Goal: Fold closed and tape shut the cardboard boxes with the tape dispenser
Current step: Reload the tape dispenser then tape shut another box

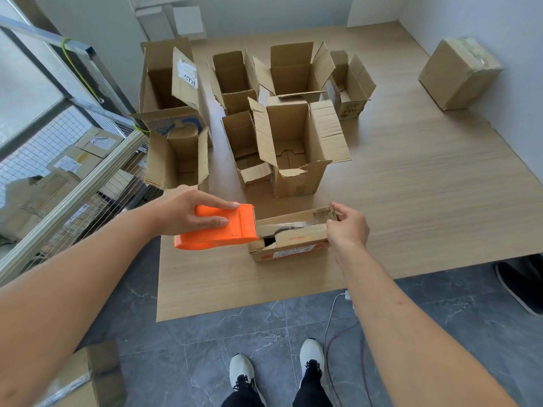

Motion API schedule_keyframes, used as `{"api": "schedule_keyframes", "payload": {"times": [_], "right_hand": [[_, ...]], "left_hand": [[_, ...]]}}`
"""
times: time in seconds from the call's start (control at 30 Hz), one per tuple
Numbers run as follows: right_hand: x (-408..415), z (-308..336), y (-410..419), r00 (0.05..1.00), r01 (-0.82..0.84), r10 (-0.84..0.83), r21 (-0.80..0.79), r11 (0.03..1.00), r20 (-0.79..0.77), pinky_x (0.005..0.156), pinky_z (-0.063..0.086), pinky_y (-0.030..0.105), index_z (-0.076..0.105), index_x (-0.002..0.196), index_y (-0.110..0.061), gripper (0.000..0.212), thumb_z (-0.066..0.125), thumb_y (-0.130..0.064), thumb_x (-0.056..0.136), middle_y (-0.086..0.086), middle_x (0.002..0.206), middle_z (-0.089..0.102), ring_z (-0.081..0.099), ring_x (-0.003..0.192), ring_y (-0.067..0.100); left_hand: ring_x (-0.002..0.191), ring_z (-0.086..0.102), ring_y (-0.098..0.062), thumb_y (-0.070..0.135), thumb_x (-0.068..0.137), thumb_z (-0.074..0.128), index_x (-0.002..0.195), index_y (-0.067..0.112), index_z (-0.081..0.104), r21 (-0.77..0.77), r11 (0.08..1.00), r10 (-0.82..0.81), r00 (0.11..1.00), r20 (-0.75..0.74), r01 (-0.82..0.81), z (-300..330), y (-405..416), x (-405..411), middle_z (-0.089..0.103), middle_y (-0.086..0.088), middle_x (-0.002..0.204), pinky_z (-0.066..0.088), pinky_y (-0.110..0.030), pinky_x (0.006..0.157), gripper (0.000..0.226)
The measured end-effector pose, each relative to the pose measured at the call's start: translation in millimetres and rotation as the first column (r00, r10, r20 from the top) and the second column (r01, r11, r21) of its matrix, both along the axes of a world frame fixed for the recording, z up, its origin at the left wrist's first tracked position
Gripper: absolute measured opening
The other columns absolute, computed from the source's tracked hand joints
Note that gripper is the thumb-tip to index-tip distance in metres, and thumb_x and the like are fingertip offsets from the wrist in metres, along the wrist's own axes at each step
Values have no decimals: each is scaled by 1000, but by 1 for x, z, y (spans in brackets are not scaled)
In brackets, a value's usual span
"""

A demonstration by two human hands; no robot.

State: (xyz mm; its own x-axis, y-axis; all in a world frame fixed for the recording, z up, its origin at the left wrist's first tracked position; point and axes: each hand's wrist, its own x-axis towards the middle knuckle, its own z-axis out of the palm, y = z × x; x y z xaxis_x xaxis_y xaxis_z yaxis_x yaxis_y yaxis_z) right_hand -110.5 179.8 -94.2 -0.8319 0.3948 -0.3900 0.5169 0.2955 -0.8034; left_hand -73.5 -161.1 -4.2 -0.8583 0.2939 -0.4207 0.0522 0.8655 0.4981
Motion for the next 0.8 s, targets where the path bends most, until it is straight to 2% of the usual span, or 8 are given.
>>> {"api": "schedule_keyframes", "payload": {"times": [0.1,0.23,0.37,0.53,0.6,0.7,0.73,0.8], "right_hand": [[-2,1,11,1000,0,-2,56,998,29,73,51,18,72,124,-33,57,61,6,84,-8,115,75,67,96,9],[-5,1,12,999,-8,6,65,998,36,85,55,24,72,125,-35,57,61,4,84,-7,116,74,68,101,11],[-7,0,13,999,-2,0,58,998,38,79,51,21,72,125,-35,58,61,3,84,-7,119,73,66,101,9],[-6,5,12,999,-12,11,34,999,35,92,56,28,69,130,-32,56,62,3,87,-4,125,72,67,107,12],[-2,9,8,997,-80,77,150,985,30,98,52,30,62,140,-30,55,61,-1,92,0,132,68,64,117,20],[20,14,-15,959,-262,273,612,746,78,113,37,44,41,154,-28,64,61,-8,96,14,155,44,44,140,35],[30,17,-28,944,-268,327,702,660,53,120,28,47,36,156,-26,67,62,-11,96,17,161,34,35,146,37],[48,15,-55,879,-343,476,707,619,10,125,14,49,29,159,-22,64,56,-26,101,17,166,21,20,153,36]], "left_hand": [[105,58,-14,73,83,57,131,73,46,104,993,44,998,50,-49,-5,-6,6,53,17,124,55,-28,78,49],[105,57,-2,71,83,59,128,76,45,179,982,48,996,70,-60,-17,-1,16,48,38,122,53,-13,68,47],[108,56,-4,69,85,60,130,74,45,216,973,69,995,69,-82,-26,-6,20,47,38,126,53,-19,72,48],[108,55,-5,74,82,57,130,75,43,226,970,74,993,97,-94,-31,-5,19,45,38,125,53,-21,73,50],[108,56,-4,73,83,58,131,74,44,227,969,72,992,100,-93,-34,-3,18,45,39,126,53,-20,71,50],[108,58,-6,69,86,59,133,71,46,242,964,91,990,105,-114,-42,-2,21,49,33,130,55,-21,73,49],[109,58,-6,69,87,59,134,70,46,246,962,98,990,104,-121,-45,-2,23,50,30,131,55,-22,74,49],[109,58,-9,68,88,59,135,69,46,256,957,111,989,99,-133,-50,-2,28,52,27,132,55,-24,77,50]]}}
